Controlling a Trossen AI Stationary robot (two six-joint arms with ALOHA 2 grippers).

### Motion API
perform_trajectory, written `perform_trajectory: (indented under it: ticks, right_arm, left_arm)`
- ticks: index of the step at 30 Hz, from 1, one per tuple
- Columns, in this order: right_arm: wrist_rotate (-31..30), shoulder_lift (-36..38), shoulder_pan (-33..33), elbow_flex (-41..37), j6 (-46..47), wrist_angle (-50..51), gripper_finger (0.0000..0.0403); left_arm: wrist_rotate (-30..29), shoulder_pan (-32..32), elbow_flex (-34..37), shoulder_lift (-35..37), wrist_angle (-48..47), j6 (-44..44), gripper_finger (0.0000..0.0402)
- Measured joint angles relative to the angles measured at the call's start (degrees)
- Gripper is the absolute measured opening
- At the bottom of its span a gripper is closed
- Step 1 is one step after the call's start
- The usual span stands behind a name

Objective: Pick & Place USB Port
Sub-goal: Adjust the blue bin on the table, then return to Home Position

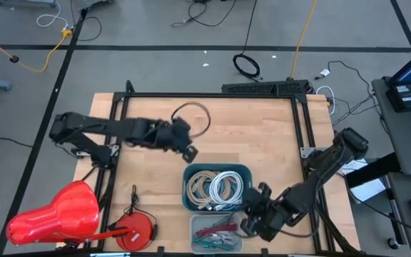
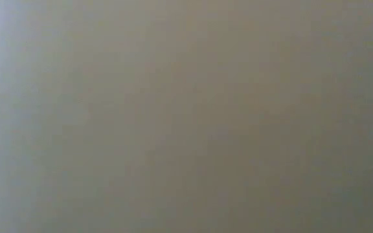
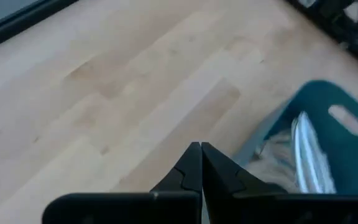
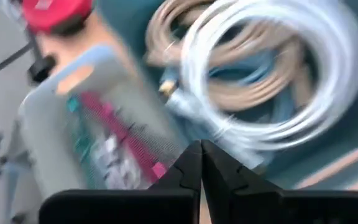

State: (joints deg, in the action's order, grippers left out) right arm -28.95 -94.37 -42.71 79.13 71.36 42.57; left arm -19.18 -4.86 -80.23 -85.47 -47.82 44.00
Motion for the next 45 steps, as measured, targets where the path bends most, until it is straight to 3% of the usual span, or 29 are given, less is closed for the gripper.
perform_trajectory:
  ticks: [7, 14, 28, 34, 45]
  right_arm:
    - [-6.55, 2.81, 3.50, 0.00, 3.69, 9.29, 0.0000]
    - [-6.74, 2.87, 4.87, 0.00, 3.58, 10.57, 0.0000]
    - [-6.78, 2.84, 4.36, 0.00, 3.90, 10.42, 0.0000]
    - [-6.88, 2.85, 4.36, 0.00, 4.01, 10.42, 0.0000]
    - [-7.24, 4.95, 6.29, 0.00, -0.68, 10.42, 0.0000]
  left_arm:
    - [15.03, 6.27, -0.02, -6.84, 9.04, -6.97, 0.0000]
    - [20.75, 5.05, 0.02, -15.58, 12.10, -8.35, 0.0000]
    - [21.92, 0.74, 0.00, -18.34, 16.66, -5.37, 0.0000]
    - [18.81, -0.20, 0.00, -18.34, 16.53, -5.26, 0.0000]
    - [14.42, 6.46, 0.00, -12.07, 16.02, -7.46, 0.0000]
